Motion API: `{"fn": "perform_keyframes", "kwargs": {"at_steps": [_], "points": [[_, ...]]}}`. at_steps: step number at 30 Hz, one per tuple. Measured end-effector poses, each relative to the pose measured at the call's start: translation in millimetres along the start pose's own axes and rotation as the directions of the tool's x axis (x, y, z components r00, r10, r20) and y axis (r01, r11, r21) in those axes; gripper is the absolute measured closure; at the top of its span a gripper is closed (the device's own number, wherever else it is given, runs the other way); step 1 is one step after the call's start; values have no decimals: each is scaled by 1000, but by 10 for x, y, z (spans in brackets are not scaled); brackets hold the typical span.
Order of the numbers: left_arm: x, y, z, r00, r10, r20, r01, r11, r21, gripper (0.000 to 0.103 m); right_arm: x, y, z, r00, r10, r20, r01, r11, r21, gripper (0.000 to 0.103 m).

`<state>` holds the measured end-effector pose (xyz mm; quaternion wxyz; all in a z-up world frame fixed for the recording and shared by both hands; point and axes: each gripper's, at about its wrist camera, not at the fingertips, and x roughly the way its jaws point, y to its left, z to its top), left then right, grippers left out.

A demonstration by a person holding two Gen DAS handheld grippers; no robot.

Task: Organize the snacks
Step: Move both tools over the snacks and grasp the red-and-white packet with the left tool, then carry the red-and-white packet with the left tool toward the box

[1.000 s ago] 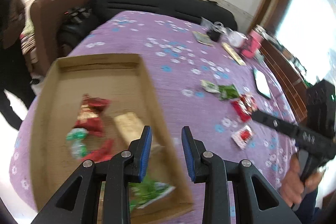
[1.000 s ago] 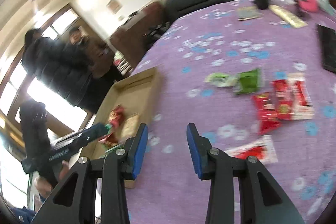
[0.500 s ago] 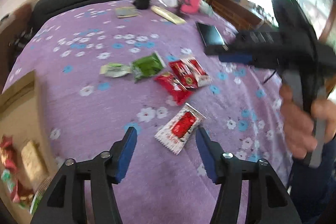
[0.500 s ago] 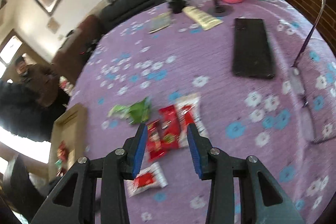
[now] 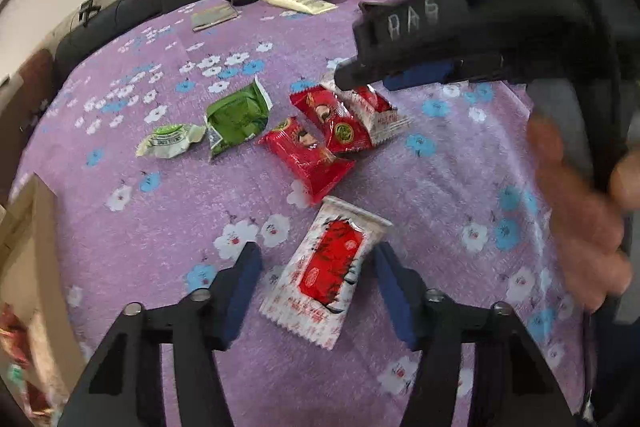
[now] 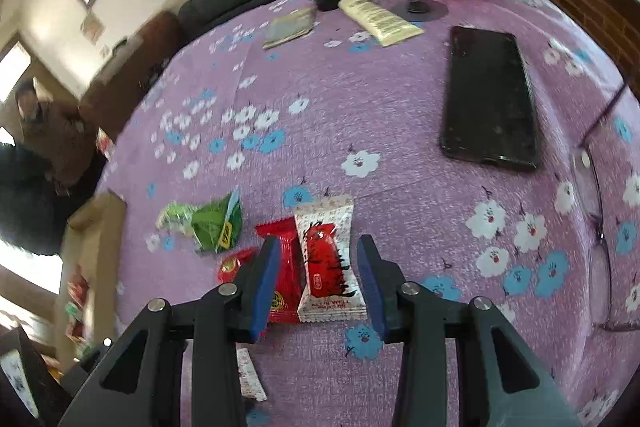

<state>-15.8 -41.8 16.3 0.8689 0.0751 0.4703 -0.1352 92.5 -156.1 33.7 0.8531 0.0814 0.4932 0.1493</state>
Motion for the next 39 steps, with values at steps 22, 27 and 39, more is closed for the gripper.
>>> {"fn": "perform_keyframes", "kwargs": {"at_steps": [22, 27, 39], "points": [[16, 626, -31, 982, -133, 136, 171, 933, -316, 73, -151, 111, -124, 993, -21, 114, 28, 998, -55, 86], [-5, 617, -30, 977, -158, 147, 197, 929, -313, 73, -163, 349, -221, 993, 20, 116, -3, 990, -142, 86], [-67, 611, -38, 971, -168, 171, 213, 933, -290, 73, -156, 347, -233, 993, 52, 107, -38, 991, -131, 86]]}}
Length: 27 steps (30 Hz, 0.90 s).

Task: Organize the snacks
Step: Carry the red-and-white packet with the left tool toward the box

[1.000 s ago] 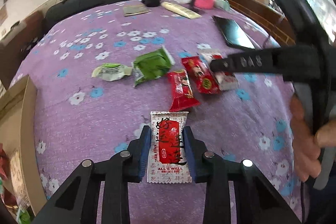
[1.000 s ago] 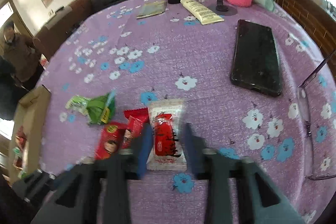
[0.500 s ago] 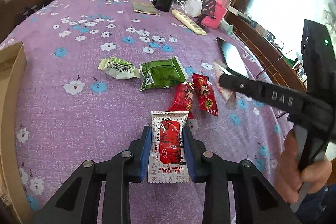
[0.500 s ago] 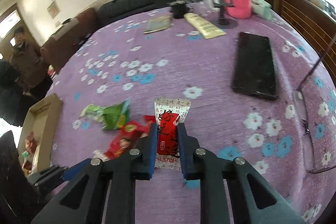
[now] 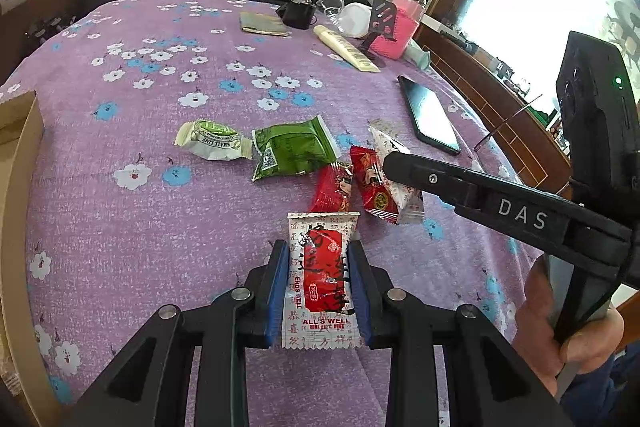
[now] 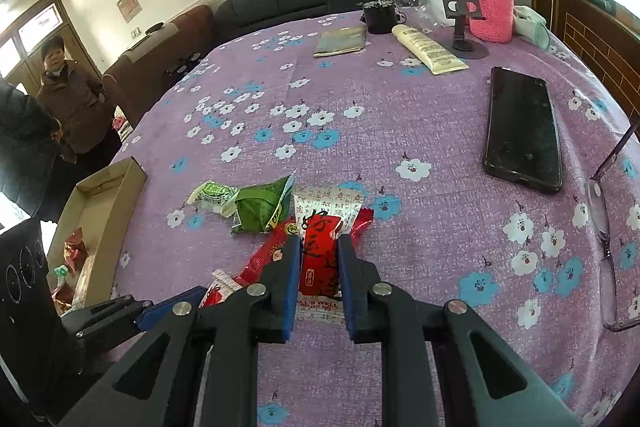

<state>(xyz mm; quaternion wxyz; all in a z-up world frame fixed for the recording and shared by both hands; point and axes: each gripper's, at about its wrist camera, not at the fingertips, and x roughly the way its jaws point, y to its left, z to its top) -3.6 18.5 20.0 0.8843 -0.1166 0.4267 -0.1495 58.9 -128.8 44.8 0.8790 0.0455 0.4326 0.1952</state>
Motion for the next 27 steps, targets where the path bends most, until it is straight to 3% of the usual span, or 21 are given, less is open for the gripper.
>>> {"fn": "perform_keyframes", "kwargs": {"at_steps": [27], "points": [[-104, -8, 2, 999, -18, 43, 18, 1000, -10, 73, -149, 53, -3, 997, 53, 55, -53, 999, -4, 86]]}}
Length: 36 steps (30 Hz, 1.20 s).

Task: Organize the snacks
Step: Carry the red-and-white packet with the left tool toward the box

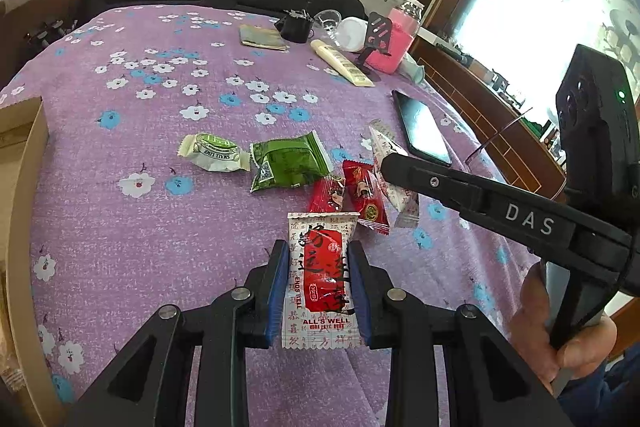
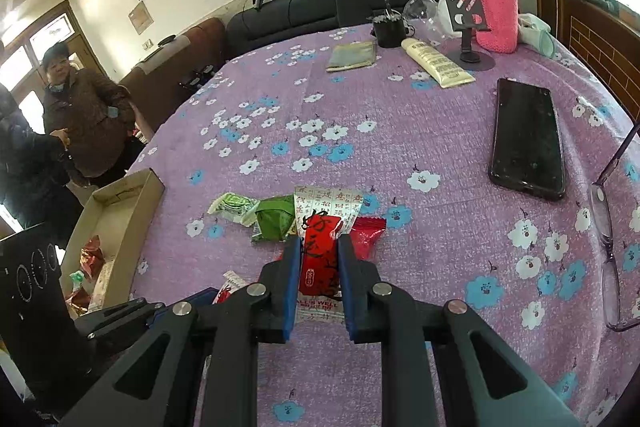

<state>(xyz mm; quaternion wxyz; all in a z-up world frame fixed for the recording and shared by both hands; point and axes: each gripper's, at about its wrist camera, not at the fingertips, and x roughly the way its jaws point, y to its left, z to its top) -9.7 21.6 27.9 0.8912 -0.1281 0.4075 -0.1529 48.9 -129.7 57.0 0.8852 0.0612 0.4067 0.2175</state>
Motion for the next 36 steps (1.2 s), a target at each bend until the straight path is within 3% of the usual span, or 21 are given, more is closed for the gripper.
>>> {"fn": "perform_keyframes", "kwargs": {"at_steps": [25, 36], "points": [[-696, 42, -89, 995, 29, 92, -24, 998, -56, 73, -68, 130, -51, 1000, 20, 20, -20, 999, -40, 85], [-1256, 432, -160, 981, 75, 180, -51, 990, -131, 73, -78, 198, -46, 997, 76, 7, -76, 997, -22, 85]]}}
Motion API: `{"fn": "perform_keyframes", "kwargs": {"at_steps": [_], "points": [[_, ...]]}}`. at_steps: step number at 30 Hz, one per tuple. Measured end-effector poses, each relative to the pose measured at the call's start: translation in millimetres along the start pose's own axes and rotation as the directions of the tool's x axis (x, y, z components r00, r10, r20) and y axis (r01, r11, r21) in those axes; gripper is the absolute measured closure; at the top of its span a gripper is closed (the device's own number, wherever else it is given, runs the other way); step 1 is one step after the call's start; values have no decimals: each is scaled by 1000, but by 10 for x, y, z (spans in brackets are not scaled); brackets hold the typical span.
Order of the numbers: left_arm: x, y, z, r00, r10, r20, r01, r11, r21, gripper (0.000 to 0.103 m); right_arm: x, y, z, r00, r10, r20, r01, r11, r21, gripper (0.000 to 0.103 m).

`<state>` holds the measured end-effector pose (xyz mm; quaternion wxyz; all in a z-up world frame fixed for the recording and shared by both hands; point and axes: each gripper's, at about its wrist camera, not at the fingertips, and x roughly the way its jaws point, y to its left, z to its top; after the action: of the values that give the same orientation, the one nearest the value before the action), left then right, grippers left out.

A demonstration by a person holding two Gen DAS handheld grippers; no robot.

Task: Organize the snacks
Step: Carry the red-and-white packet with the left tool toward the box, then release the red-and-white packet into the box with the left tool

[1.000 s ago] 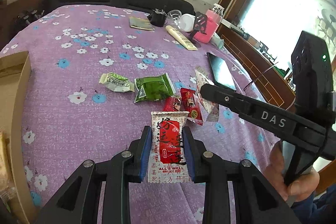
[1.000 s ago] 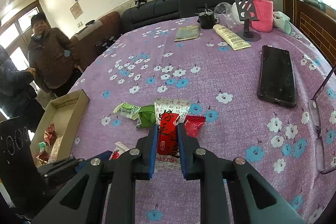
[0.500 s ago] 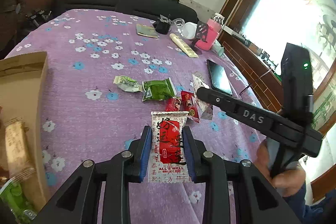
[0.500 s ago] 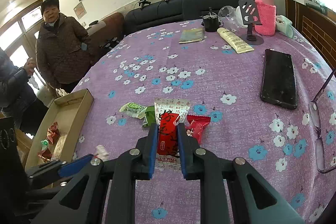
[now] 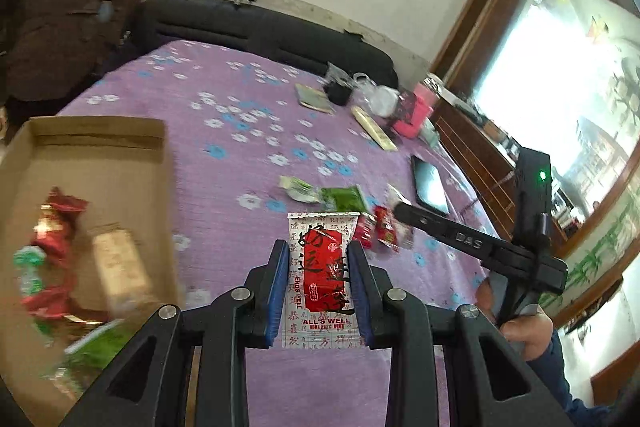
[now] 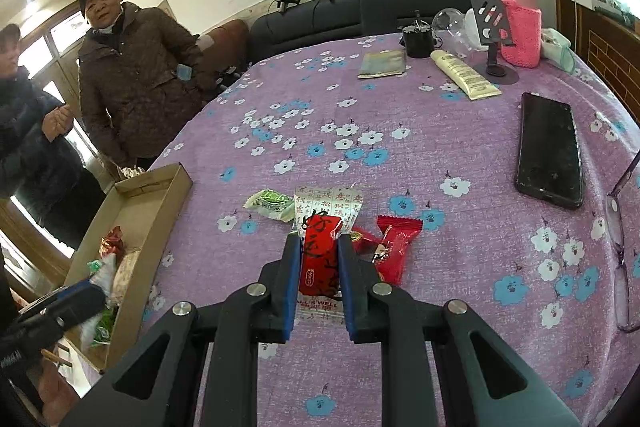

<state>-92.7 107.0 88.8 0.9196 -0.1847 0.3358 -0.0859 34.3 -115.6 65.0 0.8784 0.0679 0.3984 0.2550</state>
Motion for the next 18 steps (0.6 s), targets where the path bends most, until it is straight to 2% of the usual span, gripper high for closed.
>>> {"fn": "perform_keyframes", "kwargs": {"at_steps": [4, 9, 13, 18], "points": [[-220, 304, 35, 998, 43, 47, -40, 998, -51, 73, -36, 167, -4, 999, 46, -14, -46, 999, -6, 85], [-450, 723, 28, 989, 120, 84, -110, 987, -114, 72, -32, 597, -95, 991, 118, -58, -122, 991, -59, 85], [-574, 1046, -53, 979, 182, 87, -166, 972, -169, 72, 19, 1042, -176, 973, 201, -112, -212, 972, -102, 85], [-661, 1347, -183, 971, 229, 69, -209, 953, -219, 72, 152, 1567, -276, 950, 261, -173, -289, 944, -161, 85]]}}
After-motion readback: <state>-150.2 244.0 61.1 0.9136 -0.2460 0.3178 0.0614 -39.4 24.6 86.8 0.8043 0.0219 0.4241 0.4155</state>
